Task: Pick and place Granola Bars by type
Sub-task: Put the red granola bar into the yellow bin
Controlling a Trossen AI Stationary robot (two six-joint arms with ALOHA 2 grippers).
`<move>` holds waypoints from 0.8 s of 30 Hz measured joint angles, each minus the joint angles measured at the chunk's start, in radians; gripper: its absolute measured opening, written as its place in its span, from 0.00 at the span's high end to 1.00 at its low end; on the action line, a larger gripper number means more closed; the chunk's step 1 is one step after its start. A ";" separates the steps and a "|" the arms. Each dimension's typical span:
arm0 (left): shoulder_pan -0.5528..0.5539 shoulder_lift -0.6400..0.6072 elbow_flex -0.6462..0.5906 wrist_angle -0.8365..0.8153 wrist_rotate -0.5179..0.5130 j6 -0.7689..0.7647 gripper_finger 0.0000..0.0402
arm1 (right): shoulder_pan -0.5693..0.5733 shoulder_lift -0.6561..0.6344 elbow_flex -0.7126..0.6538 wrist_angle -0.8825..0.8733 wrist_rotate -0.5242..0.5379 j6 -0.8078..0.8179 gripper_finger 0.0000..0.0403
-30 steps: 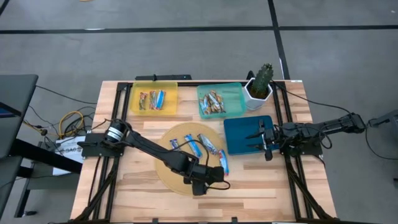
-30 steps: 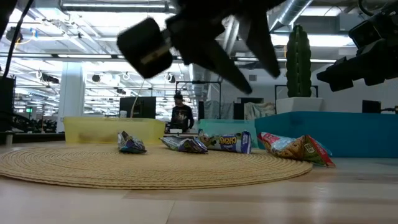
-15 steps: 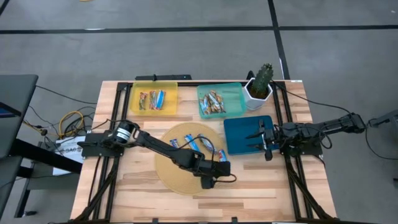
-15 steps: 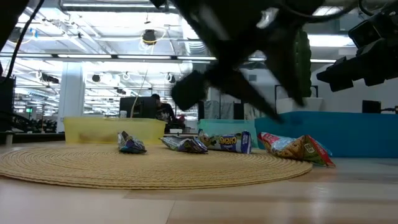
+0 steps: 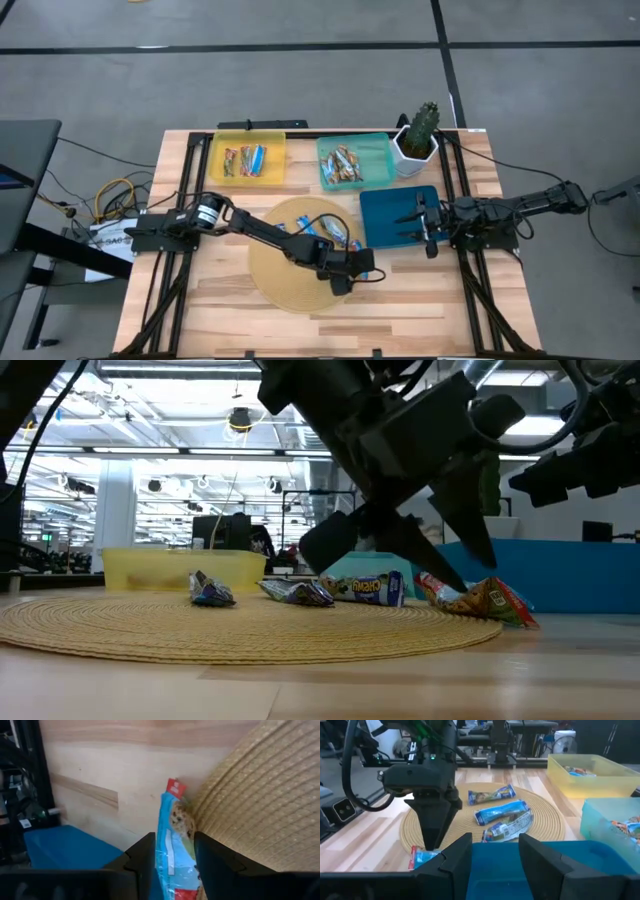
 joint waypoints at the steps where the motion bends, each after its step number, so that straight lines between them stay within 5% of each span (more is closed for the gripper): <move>1: 0.001 0.000 0.000 0.007 0.005 -0.005 0.67 | 0.000 0.000 0.000 0.000 0.000 0.000 0.62; 14: 0.024 0.000 0.000 0.014 0.057 -0.029 0.44 | 0.000 0.000 0.000 -0.001 0.000 0.000 0.62; 24: 0.042 0.047 0.000 0.086 0.055 0.068 0.43 | 0.000 0.000 0.000 0.004 0.000 0.000 0.62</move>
